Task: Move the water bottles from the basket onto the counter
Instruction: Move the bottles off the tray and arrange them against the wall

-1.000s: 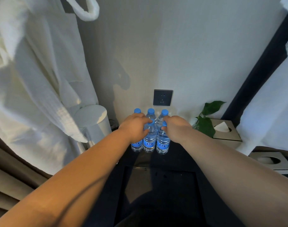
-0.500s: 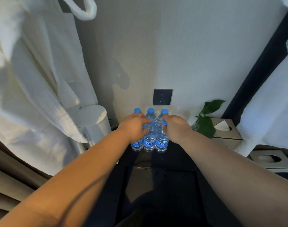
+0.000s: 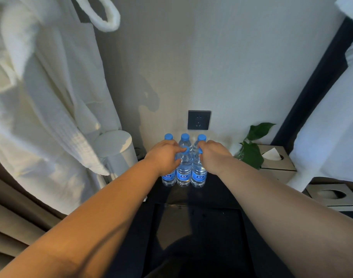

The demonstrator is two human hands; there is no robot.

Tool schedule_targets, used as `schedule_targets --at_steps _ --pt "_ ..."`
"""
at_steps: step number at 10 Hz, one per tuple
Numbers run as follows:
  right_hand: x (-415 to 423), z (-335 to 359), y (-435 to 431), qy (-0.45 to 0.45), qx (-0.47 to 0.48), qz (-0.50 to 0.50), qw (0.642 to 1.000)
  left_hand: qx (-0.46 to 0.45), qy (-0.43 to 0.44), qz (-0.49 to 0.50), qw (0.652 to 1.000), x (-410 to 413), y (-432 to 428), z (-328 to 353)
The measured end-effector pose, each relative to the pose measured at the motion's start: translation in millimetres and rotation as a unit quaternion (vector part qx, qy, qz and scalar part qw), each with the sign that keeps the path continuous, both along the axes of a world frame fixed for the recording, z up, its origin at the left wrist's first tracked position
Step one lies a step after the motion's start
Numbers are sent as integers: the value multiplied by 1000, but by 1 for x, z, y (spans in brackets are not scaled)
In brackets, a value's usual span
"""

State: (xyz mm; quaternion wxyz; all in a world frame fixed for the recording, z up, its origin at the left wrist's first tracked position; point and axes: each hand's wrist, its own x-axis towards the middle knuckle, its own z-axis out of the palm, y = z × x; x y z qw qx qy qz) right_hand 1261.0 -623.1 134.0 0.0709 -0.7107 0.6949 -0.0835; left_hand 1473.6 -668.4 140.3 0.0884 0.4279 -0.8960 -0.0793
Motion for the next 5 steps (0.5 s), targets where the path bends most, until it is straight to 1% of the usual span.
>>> schedule_targets --at_steps 1,3,4,5 --pt "2 2 0 -2 8 -16 1000 3 -5 -6 1000 1 0 1" --pt "6 0 16 -55 10 -56 997 -1 -41 -13 999 3 3 -2" --pt "4 -3 28 -67 7 -66 996 -14 -10 -5 1000 5 9 -4" --pt "-2 -6 41 -87 7 -76 993 -30 50 27 998 8 18 -1"
